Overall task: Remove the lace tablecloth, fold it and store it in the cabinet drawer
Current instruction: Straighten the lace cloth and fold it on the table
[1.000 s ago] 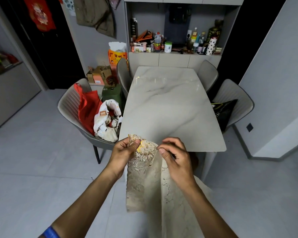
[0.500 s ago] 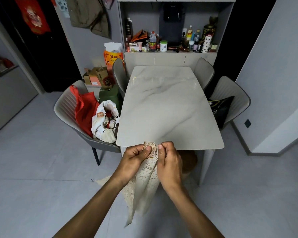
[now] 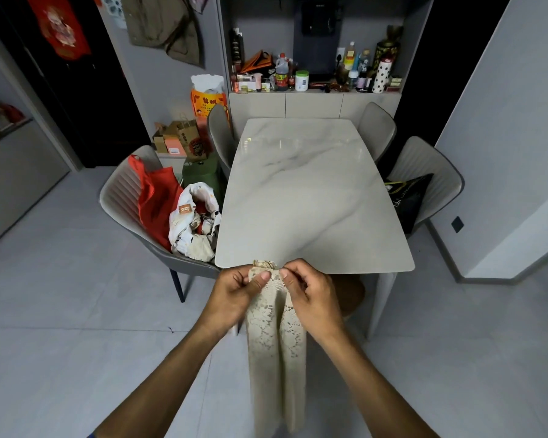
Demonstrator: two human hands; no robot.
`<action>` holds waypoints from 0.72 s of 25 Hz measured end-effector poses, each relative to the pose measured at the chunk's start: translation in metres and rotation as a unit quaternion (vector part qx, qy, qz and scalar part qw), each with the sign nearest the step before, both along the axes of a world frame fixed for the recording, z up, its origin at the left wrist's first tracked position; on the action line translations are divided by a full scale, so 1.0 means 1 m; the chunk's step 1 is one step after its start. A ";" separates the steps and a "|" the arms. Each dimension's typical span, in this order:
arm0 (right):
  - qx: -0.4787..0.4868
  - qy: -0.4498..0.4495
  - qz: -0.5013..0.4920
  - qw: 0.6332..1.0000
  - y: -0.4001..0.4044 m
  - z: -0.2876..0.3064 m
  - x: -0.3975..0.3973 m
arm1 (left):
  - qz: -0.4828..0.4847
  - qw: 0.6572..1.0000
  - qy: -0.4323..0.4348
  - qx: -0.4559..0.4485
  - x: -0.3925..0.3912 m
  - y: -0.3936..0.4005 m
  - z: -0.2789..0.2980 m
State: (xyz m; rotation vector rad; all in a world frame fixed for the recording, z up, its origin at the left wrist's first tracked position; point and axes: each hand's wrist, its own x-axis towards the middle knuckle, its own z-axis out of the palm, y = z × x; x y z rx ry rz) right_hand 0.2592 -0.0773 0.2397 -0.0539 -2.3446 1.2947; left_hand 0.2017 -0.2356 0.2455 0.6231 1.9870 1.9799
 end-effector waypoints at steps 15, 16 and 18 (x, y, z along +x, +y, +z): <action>-0.164 -0.062 0.107 0.979 0.057 -0.005 0.034 | -0.039 0.992 0.104 -0.066 -0.036 0.010 0.070; -0.182 -0.073 0.098 0.976 0.055 -0.010 0.037 | -0.034 0.990 0.112 -0.074 -0.037 0.012 0.074; -0.234 -0.080 0.078 0.966 0.051 -0.023 0.042 | -0.019 0.985 0.145 -0.088 -0.039 0.015 0.082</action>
